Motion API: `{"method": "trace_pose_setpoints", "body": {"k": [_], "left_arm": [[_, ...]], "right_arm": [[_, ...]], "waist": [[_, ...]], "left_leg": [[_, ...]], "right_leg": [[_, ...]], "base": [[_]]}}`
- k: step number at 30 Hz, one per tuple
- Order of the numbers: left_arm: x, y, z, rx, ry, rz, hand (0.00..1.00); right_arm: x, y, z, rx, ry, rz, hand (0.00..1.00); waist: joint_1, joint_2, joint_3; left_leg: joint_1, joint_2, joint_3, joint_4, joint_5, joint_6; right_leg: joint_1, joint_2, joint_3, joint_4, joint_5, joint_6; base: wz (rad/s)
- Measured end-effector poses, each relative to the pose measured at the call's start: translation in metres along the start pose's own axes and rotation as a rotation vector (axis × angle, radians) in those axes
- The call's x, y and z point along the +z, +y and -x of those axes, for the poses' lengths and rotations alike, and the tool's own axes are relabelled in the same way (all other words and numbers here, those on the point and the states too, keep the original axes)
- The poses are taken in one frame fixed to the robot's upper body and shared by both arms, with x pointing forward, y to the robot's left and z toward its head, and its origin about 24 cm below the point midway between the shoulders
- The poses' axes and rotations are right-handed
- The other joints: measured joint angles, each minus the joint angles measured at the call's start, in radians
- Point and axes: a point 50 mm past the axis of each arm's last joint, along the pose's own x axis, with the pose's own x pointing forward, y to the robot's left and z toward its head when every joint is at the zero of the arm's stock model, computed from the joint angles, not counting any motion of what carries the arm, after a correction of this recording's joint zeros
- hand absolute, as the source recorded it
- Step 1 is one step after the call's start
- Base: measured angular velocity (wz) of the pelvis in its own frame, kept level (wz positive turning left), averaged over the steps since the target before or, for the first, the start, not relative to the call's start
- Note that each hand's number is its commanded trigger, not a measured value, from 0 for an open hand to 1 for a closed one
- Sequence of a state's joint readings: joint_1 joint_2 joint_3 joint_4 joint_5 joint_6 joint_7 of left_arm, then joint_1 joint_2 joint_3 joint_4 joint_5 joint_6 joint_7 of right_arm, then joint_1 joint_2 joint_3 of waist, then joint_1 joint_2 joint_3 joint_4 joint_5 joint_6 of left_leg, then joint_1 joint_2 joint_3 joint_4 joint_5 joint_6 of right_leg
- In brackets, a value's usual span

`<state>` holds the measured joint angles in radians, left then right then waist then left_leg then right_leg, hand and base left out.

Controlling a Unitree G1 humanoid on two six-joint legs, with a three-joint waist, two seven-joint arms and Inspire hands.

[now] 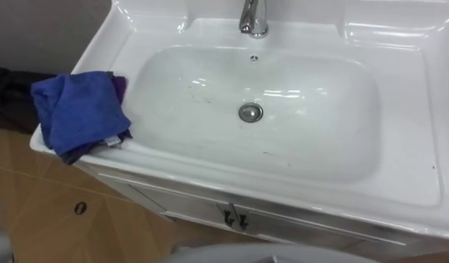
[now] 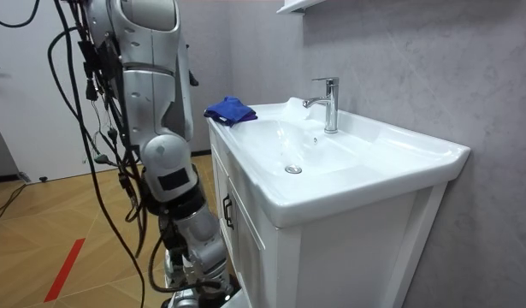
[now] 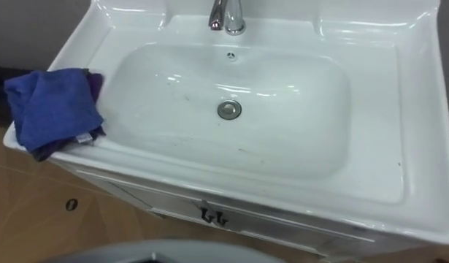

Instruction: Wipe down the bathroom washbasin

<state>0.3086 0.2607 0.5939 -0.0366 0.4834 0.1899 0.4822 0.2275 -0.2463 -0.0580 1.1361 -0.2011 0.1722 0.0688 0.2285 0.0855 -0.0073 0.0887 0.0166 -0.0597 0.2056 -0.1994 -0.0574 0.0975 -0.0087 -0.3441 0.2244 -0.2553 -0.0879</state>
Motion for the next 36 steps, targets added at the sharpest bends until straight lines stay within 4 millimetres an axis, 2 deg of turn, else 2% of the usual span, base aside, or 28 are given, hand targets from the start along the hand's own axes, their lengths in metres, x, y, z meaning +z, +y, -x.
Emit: {"method": "trace_pose_setpoints", "body": {"k": [5,7,9,10,11,13,16,20,22,26,28,31,36], "left_arm": [[-0.040,-0.005,0.011,-0.027,0.136,-0.081,0.00],[-0.057,-0.003,0.017,-0.026,0.199,-0.103,0.00],[-0.065,0.000,0.022,-0.019,0.224,-0.117,0.00],[-0.072,0.001,0.026,-0.012,0.249,-0.119,0.00],[-0.078,0.002,0.029,-0.015,0.266,-0.126,0.00],[-0.105,0.000,0.046,-0.056,0.366,-0.158,0.00],[-0.138,-0.006,0.070,-0.120,0.518,-0.211,0.00],[-0.162,-0.012,0.103,-0.205,0.643,-0.261,0.00],[-0.180,-0.015,0.127,-0.293,0.716,-0.335,0.00],[-0.194,-0.017,0.151,-0.415,0.790,-0.392,0.00],[-0.201,-0.018,0.164,-0.482,0.850,-0.403,0.00],[-0.204,-0.021,0.175,-0.532,0.899,-0.384,0.00],[-0.196,-0.035,0.179,-0.605,0.873,-0.364,0.00]], "right_arm": [[0.002,-0.003,0.000,-0.009,-0.011,0.002,0.00],[0.003,-0.004,0.000,-0.010,-0.013,0.003,0.00],[0.003,-0.005,0.000,-0.012,-0.013,0.003,0.00],[0.003,-0.007,0.001,-0.018,-0.012,0.011,0.00],[0.003,-0.009,0.001,-0.021,-0.013,0.015,0.00],[0.006,-0.018,0.001,-0.028,-0.017,0.037,0.00],[0.004,-0.019,0.002,-0.020,-0.017,0.038,0.00],[0.004,-0.019,0.002,-0.014,-0.017,0.033,0.00],[0.004,-0.020,0.002,-0.016,-0.021,0.029,0.00],[0.004,-0.020,0.002,-0.009,-0.031,0.023,0.00],[0.003,-0.019,0.002,0.006,-0.028,0.014,0.00],[0.004,-0.017,0.002,0.017,-0.032,0.006,0.00],[0.006,-0.017,0.001,0.008,-0.046,0.010,0.00]], "waist": [[0.021,-0.007,-0.0038],[0.025,-0.011,-0.0054],[0.024,-0.017,-0.0071],[0.027,-0.020,-0.0070],[0.027,-0.028,-0.0030],[0.025,-0.020,-0.0065],[0.021,-0.026,-0.0057],[0.018,-0.037,-0.0050],[0.001,-0.037,-0.0049],[-0.007,-0.041,-0.0048],[-0.024,-0.043,-0.0048],[-0.056,-0.053,-0.0039],[-0.102,-0.068,-0.0027]], "left_leg": [[-0.008,-0.006,-0.003,0.003,0.002,0.003],[-0.017,-0.009,-0.014,0.018,0.002,0.003],[-0.027,-0.012,-0.032,0.032,0.002,0.003],[-0.027,-0.012,-0.033,0.033,0.002,0.003],[-0.026,-0.012,-0.032,0.032,0.002,0.003],[-0.022,-0.013,-0.032,0.031,0.002,0.003],[-0.022,-0.013,-0.031,0.032,0.002,0.003],[-0.024,-0.014,-0.030,0.033,0.002,0.004],[-0.023,-0.015,-0.033,0.032,0.002,0.003],[-0.014,-0.015,-0.025,0.028,0.002,0.003],[-0.005,-0.015,-0.022,0.022,0.002,0.003],[0.001,-0.015,-0.013,0.013,0.003,0.005],[0.003,-0.015,0.005,0.015,0.003,0.005]], "right_leg": [[-0.009,-0.010,-0.011,0.018,-0.012,0.002],[-0.008,-0.010,-0.015,0.017,-0.013,0.002],[-0.008,-0.010,-0.017,0.017,-0.014,0.001],[-0.008,-0.010,-0.017,0.018,-0.014,0.000],[-0.009,-0.010,-0.016,0.019,-0.014,0.000],[-0.009,-0.014,-0.016,0.027,-0.017,0.000],[-0.014,-0.016,-0.015,0.040,-0.021,-0.001],[-0.019,-0.018,-0.013,0.051,-0.028,0.001],[-0.016,-0.019,-0.016,0.052,-0.029,0.002],[-0.015,-0.021,-0.008,0.054,-0.031,0.003],[-0.011,-0.021,-0.003,0.055,-0.031,0.004],[-0.011,-0.021,0.001,0.056,-0.031,0.005],[-0.012,-0.021,0.020,0.054,-0.032,0.007]], "base": [[0.08],[0.09],[0.10],[0.06],[0.00],[-0.04],[0.00],[0.04],[0.09],[-0.05],[-0.09],[-0.02],[-0.11]]}}
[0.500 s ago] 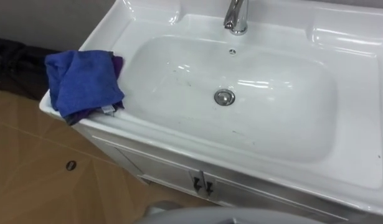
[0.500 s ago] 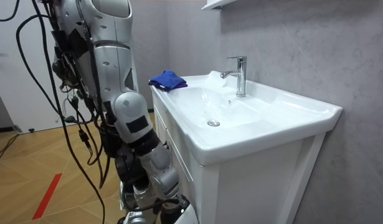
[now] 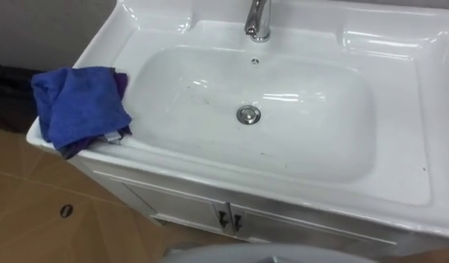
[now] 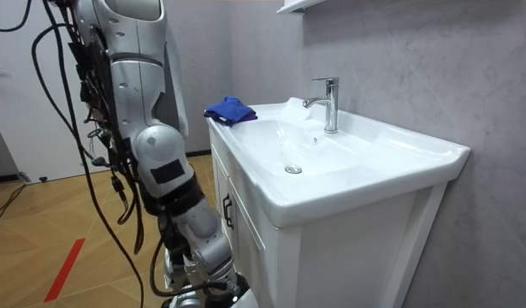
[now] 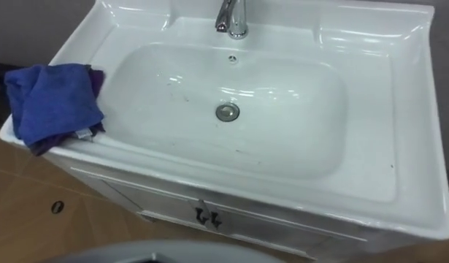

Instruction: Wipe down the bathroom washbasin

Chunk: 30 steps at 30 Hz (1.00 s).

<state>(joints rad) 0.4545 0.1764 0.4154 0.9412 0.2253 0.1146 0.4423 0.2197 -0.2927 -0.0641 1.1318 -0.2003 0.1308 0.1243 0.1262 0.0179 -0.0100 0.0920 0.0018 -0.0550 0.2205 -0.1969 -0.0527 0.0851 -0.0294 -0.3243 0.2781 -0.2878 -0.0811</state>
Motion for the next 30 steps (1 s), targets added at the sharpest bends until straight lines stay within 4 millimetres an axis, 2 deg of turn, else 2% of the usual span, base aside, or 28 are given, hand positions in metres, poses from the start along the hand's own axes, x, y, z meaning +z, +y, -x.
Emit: {"method": "trace_pose_setpoints", "body": {"k": [4,8,10,13,15,19,24,30], "left_arm": [[0.015,-0.009,0.001,-0.036,-0.050,0.008,0.00],[0.029,-0.013,0.002,-0.045,-0.081,0.020,0.00],[0.034,-0.015,0.002,-0.052,-0.095,0.020,0.00],[0.043,-0.017,0.002,-0.063,-0.113,0.028,0.00],[0.045,-0.020,0.003,-0.074,-0.127,0.015,0.00],[0.046,-0.028,0.006,-0.117,-0.141,-0.024,0.00],[0.046,-0.031,0.007,-0.144,-0.137,-0.034,0.00],[0.038,-0.038,0.007,-0.221,-0.075,-0.074,0.00]], "right_arm": [[-0.001,0.002,0.000,0.001,0.002,0.000,0.00],[0.000,0.007,-0.001,0.012,0.002,-0.009,0.00],[0.001,0.008,-0.001,0.012,-0.003,-0.014,0.00],[0.004,0.010,-0.001,0.007,-0.010,-0.015,0.00],[0.004,0.013,-0.001,0.004,-0.010,-0.017,0.00],[0.006,0.013,-0.001,-0.014,-0.020,-0.018,0.00],[0.013,0.013,-0.002,-0.020,-0.035,-0.006,0.00],[0.014,0.019,-0.003,-0.001,-0.012,-0.011,0.00]], "waist": [[-0.027,-0.001,-0.0003],[-0.049,-0.003,0.0003],[-0.059,-0.007,0.0006],[-0.068,-0.020,0.0076],[-0.070,-0.028,0.0092],[-0.065,-0.037,0.0112],[-0.067,-0.041,0.0099],[-0.065,-0.056,0.0107]], "left_leg": [[0.008,0.003,0.045,-0.005,0.000,0.000],[0.022,0.004,0.053,-0.025,0.000,0.001],[0.026,0.004,0.074,-0.026,0.000,0.001],[0.026,0.004,0.086,-0.032,-0.001,0.001],[0.026,0.004,0.087,-0.034,-0.001,0.001],[0.038,0.004,0.110,-0.040,-0.002,0.004],[0.044,0.003,0.116,-0.054,-0.005,0.009],[0.053,0.005,0.151,-0.054,-0.013,0.021]], "right_leg": [[0.000,0.000,0.024,-0.001,0.002,0.001],[-0.002,0.002,0.038,-0.005,0.004,0.001],[-0.001,0.002,0.048,-0.008,0.004,0.003],[-0.004,0.001,0.052,-0.010,0.005,0.003],[-0.001,0.002,0.052,-0.019,0.007,0.006],[0.003,0.004,0.073,-0.024,0.009,0.011],[0.000,0.004,0.080,-0.025,0.011,0.015],[0.005,0.004,0.090,-0.025,0.014,0.020]], "base": [[-0.23],[-0.15],[-0.16],[-0.05],[0.00],[-0.12],[-0.05],[-0.05]]}}
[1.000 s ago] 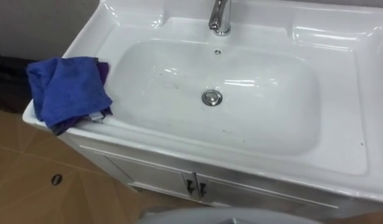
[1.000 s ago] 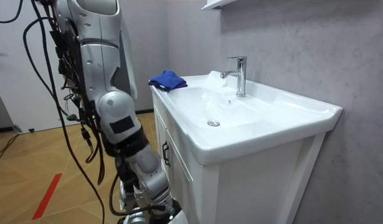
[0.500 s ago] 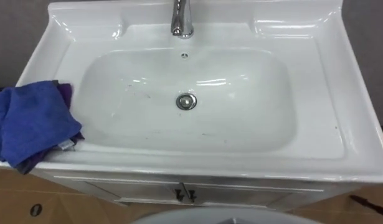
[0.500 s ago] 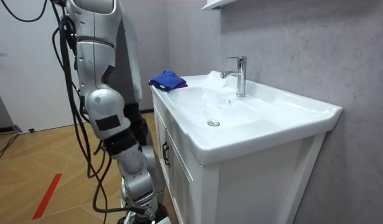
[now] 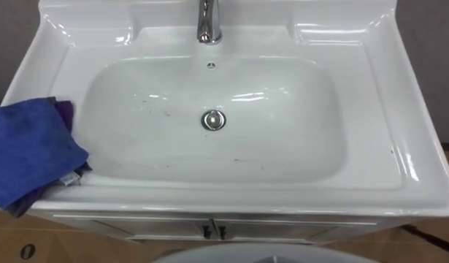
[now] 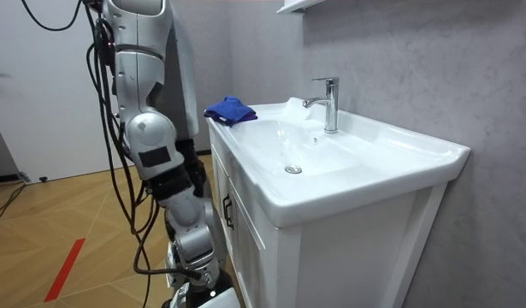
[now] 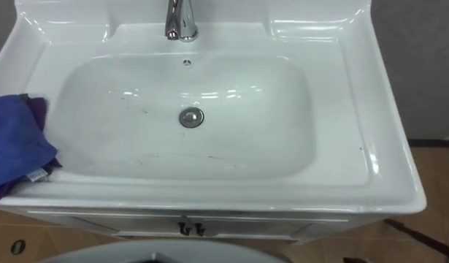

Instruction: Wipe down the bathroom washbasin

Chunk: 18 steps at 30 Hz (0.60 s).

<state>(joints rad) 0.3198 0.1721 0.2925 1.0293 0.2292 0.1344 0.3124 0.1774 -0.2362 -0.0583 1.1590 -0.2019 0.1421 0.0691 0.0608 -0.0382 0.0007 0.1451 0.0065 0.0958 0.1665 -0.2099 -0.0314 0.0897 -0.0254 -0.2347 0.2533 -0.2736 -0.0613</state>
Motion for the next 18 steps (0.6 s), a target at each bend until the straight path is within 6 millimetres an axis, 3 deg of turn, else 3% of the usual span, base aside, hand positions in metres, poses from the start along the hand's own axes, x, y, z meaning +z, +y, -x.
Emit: {"method": "trace_pose_setpoints", "body": {"k": [9,18], "left_arm": [[-0.0043,-0.0067,-0.0002,-0.082,0.048,-0.014,0.00],[0.0007,-0.0108,-0.0003,-0.124,0.047,-0.014,0.00]], "right_arm": [[-0.0036,0.0042,-0.0004,0.012,0.032,0.009,0.00],[0.0036,0.0106,-0.0010,0.038,0.026,0.038,0.00]], "waist": [[0.004,-0.007,0.0006],[0.000,-0.011,0.0015]], "left_leg": [[0.007,-0.001,0.042,0.004,-0.013,0.021],[0.005,-0.003,0.048,0.023,-0.031,0.049]], "right_leg": [[-0.001,0.000,0.029,-0.003,0.013,0.019],[-0.004,-0.011,0.043,0.001,0.027,0.041]], "base": [[-0.07],[-0.05]]}}
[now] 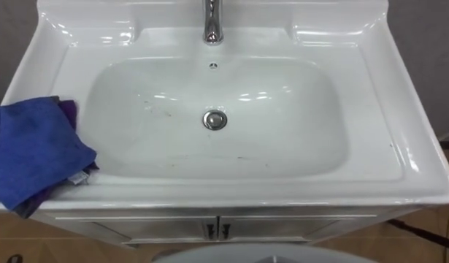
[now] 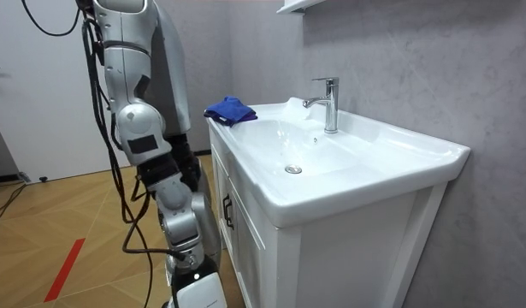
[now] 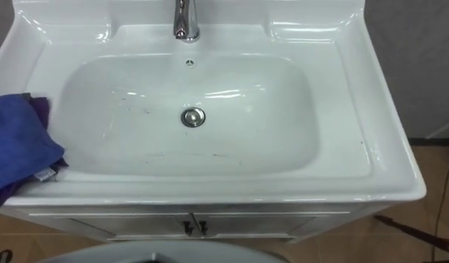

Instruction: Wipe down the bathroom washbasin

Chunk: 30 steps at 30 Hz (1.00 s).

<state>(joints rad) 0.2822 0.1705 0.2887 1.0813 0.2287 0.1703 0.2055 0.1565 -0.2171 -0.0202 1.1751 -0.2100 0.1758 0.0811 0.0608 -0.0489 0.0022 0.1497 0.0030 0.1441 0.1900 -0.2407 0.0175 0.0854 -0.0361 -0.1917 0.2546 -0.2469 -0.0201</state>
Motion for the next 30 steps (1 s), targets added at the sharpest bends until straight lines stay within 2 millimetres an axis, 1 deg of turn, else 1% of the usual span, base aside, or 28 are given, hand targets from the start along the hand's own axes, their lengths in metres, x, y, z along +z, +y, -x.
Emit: {"method": "trace_pose_setpoints", "body": {"k": [4,10,15,18,22,27,30], "left_arm": [[0.003,0.000,0.000,-0.004,-0.006,0.002,0.00],[0.009,-0.002,0.000,-0.022,-0.019,0.005,0.00],[0.014,-0.003,-0.001,-0.050,-0.030,0.001,0.00],[0.019,-0.005,-0.001,-0.070,-0.041,0.001,0.00],[0.019,-0.008,0.000,-0.095,-0.043,-0.023,0.00],[0.014,-0.010,0.000,-0.118,-0.014,-0.040,0.00],[0.014,-0.010,0.000,-0.123,-0.014,-0.045,0.00]], "right_arm": [[0.002,0.002,0.000,0.018,-0.008,0.000,0.00],[0.000,0.004,0.000,0.037,-0.004,-0.001,0.00],[-0.003,0.006,0.000,0.040,0.002,-0.003,0.00],[-0.005,0.006,0.000,0.041,0.008,0.001,0.00],[-0.009,0.007,0.000,0.039,0.024,0.025,0.00],[-0.010,0.009,0.000,0.043,0.028,0.032,0.00],[-0.011,0.009,0.000,0.043,0.030,0.046,0.00]], "waist": [[0.000,-0.002,-0.0005],[-0.003,0.003,-0.0011],[-0.004,0.010,-0.0022],[-0.011,0.017,-0.0018],[-0.016,0.027,-0.0020],[-0.027,0.030,-0.0017],[-0.028,0.031,-0.0017]], "left_leg": [[-0.002,-0.001,0.007,0.001,-0.010,0.015],[-0.001,-0.004,0.009,0.004,-0.016,0.025],[0.001,-0.003,0.016,-0.001,-0.018,0.027],[-0.001,-0.003,0.016,-0.002,-0.021,0.028],[-0.001,-0.003,0.018,0.000,-0.022,0.028],[0.000,-0.003,0.020,0.001,-0.022,0.028],[0.002,-0.003,0.024,0.000,-0.022,0.028]], "right_leg": [[-0.003,-0.002,0.003,0.000,0.006,0.010],[-0.001,-0.005,0.008,-0.001,0.016,0.018],[-0.002,-0.001,0.021,0.003,0.020,0.020],[-0.002,0.000,0.023,0.002,0.020,0.020],[-0.001,0.001,0.026,-0.002,0.021,0.021],[-0.001,0.002,0.031,0.000,0.021,0.022],[-0.004,0.003,0.037,0.002,0.022,0.022]], "base": [[0.00],[-0.02],[-0.04],[0.00],[0.00],[0.00],[-0.03]]}}
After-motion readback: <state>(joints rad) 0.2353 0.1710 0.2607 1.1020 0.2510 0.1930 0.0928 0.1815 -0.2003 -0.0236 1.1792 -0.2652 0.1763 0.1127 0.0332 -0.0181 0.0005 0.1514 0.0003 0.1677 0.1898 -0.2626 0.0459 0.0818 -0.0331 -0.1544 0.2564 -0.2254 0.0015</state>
